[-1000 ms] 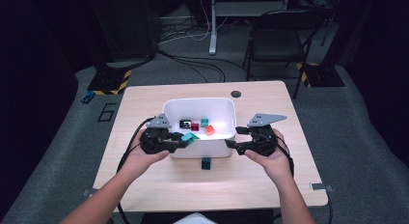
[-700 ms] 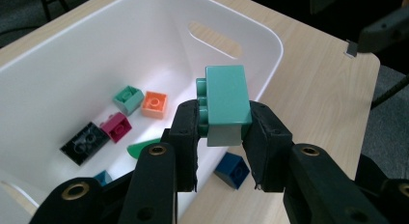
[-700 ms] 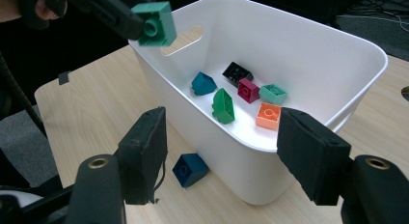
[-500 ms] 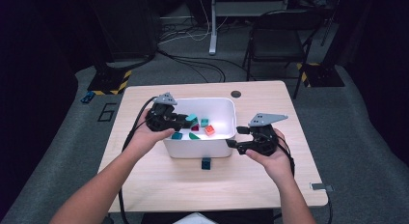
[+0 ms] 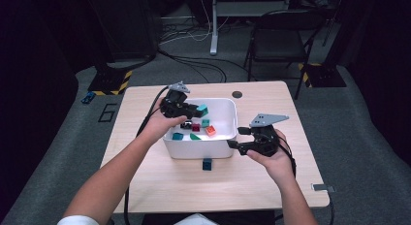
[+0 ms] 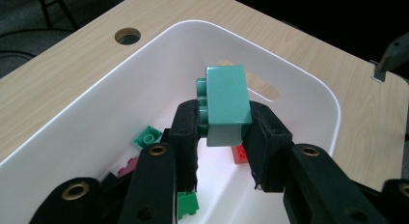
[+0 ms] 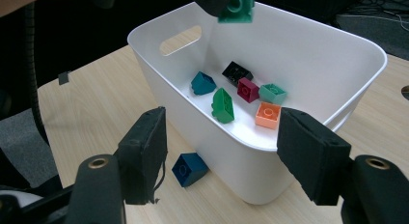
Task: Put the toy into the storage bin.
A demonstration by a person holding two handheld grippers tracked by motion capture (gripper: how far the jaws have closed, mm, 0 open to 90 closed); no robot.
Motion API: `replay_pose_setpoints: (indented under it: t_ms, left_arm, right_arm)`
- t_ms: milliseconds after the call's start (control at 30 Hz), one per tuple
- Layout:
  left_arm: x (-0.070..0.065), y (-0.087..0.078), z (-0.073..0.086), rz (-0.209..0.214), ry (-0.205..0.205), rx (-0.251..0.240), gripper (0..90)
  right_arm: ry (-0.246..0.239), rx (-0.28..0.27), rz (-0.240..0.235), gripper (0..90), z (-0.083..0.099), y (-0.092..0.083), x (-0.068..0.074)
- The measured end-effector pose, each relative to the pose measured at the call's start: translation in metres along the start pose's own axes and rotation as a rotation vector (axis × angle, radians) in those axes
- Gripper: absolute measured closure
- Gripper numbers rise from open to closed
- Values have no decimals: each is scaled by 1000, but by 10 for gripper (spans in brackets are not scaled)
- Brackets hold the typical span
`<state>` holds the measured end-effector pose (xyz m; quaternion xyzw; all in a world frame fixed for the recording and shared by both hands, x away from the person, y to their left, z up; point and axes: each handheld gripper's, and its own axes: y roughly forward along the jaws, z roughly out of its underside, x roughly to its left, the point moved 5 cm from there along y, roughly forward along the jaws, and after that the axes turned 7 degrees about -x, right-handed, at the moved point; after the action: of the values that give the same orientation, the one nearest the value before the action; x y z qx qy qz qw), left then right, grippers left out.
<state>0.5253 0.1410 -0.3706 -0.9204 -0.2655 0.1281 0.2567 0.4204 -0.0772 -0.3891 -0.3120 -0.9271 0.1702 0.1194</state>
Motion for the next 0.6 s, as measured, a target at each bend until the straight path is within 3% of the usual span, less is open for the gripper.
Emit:
replay_pose_setpoints:
  t_ms: [300, 600]
  left_arm:
    - [15, 37, 2, -1, 3, 27, 665]
    - [28, 60, 14, 9, -21, 45, 665]
  right_arm:
    - [0, -3, -2, 345, 0, -1, 0]
    - [0, -6, -2, 345, 0, -1, 0]
